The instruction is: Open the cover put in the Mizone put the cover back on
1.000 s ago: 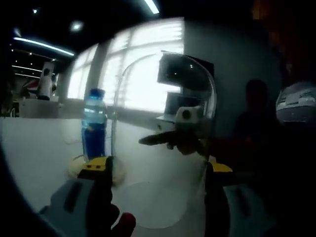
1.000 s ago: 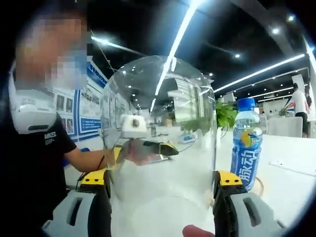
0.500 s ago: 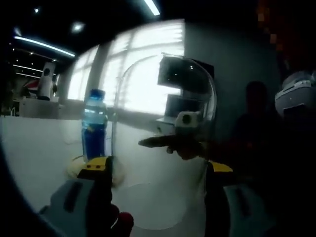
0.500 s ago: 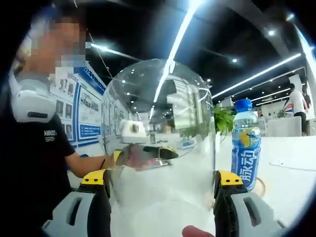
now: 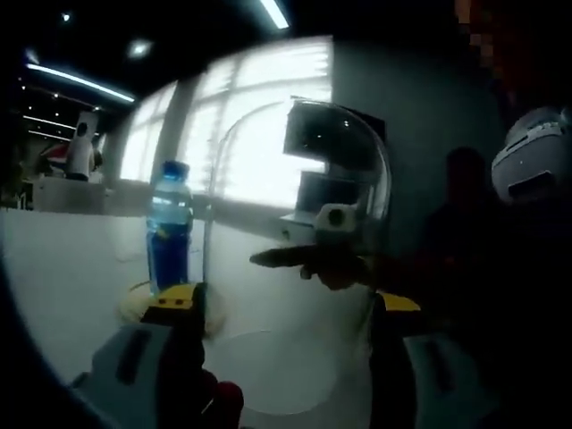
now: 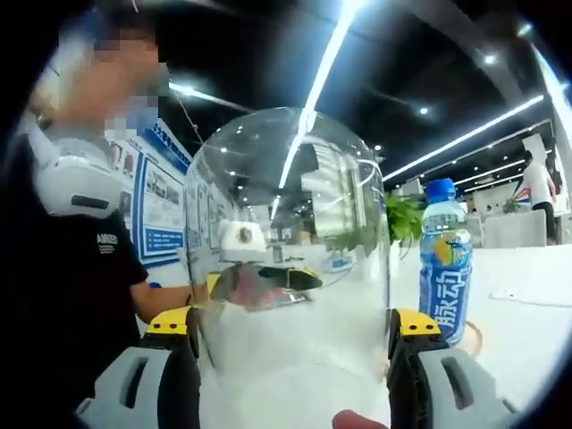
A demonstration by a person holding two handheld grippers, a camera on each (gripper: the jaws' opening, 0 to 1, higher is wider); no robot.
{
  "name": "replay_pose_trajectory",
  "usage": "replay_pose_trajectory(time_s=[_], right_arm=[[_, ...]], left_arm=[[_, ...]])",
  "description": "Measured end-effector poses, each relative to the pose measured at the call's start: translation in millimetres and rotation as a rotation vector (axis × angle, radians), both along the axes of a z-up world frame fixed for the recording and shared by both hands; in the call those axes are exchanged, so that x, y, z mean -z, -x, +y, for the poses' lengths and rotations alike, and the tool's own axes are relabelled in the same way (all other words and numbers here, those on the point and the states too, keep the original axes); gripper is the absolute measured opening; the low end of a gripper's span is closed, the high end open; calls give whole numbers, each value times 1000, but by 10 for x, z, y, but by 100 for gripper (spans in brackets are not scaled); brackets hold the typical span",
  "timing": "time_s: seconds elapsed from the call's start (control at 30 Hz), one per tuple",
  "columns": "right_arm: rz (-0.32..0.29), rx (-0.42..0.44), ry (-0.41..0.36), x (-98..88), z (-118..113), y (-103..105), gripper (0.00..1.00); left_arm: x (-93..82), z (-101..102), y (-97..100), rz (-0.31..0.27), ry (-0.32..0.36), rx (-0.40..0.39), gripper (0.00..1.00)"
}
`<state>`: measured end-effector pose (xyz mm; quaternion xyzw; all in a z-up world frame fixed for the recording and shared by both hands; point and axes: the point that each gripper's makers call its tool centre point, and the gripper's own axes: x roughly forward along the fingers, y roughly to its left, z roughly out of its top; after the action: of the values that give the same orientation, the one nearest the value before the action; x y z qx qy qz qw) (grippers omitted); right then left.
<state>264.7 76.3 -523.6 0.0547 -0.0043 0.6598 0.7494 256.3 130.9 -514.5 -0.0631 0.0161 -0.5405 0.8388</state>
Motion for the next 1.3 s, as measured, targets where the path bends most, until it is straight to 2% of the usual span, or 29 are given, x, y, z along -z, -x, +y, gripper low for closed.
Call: replay_pose_trajectory(time_s=[0.17, 0.37, 0.67, 1.07, 1.3], right_arm=[[41, -29, 53, 8, 32, -46, 82], [63, -51, 92, 45, 121, -85, 88], [54, -47, 93, 44, 151, -58, 89], [60, -46, 71, 24, 162, -104, 89], [82, -49, 91, 4, 198, -88, 89]], left_arm=[[-36, 10, -3, -6, 17, 31, 65], [-70, -43, -45, 24, 75, 48, 69], [-78, -80, -71, -16, 40, 72, 66], [-96, -46, -133, -24, 65, 62, 65], [-161, -35, -143, 1, 57, 49, 66]])
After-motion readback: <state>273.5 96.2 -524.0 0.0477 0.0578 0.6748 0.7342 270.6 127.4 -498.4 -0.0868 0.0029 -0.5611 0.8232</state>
